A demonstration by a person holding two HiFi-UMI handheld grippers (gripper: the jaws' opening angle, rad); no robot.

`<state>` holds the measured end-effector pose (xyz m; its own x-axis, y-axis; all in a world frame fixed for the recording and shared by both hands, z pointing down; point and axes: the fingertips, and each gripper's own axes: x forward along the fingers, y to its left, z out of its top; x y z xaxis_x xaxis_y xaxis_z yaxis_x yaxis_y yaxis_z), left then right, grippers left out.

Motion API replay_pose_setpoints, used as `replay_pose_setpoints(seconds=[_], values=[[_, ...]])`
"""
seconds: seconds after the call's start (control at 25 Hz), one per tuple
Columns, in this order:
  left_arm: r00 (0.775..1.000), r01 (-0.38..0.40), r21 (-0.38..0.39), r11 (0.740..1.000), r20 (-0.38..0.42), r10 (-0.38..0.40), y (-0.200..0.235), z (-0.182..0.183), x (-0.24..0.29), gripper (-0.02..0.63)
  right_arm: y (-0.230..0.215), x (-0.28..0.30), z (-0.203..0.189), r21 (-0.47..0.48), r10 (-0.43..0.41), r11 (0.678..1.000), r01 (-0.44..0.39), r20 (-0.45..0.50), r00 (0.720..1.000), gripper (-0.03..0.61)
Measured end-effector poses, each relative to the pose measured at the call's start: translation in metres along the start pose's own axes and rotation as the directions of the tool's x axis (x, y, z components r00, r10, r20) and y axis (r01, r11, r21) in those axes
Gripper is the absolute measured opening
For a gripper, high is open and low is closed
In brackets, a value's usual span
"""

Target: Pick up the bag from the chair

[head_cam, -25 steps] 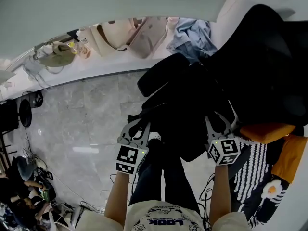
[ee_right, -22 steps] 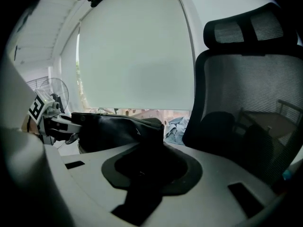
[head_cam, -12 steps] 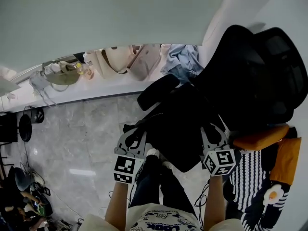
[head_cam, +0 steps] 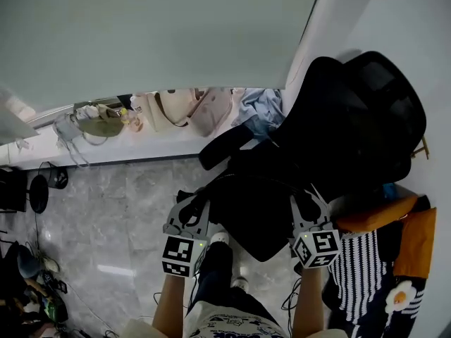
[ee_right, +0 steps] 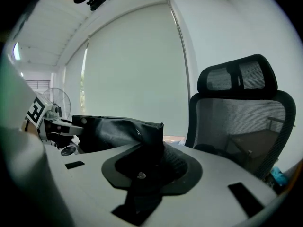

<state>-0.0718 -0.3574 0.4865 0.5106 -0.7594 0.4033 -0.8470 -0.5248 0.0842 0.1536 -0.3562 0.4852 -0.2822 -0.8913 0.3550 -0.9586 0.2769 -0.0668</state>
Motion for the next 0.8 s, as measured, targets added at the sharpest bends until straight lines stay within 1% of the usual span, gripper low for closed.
replay_pose_setpoints(seconds=[0.32, 0.52, 0.8], values=[[0.994, -0.081, -0.001, 0.997, 0.076, 0.081, -0.033, 0.032, -0.073, 0.028, 0.024, -0.072, 0.037, -0.027, 0.031, 0.999, -0.030, 0.067, 0.997, 0.112], [0.988, -0.125, 0.004, 0.992, 0.093, 0.124, -0.058, 0.043, -0.119, 0.029, 0.038, -0.119, 0.050, -0.036, 0.048, 0.998, -0.044, 0.102, 0.994, 0.112], [0.977, -0.160, 0.008, 0.987, 0.141, 0.157, -0.094, 0.058, -0.175, 0.028, 0.051, -0.183, 0.068, -0.054, 0.069, 0.997, -0.062, 0.151, 0.986, 0.110]])
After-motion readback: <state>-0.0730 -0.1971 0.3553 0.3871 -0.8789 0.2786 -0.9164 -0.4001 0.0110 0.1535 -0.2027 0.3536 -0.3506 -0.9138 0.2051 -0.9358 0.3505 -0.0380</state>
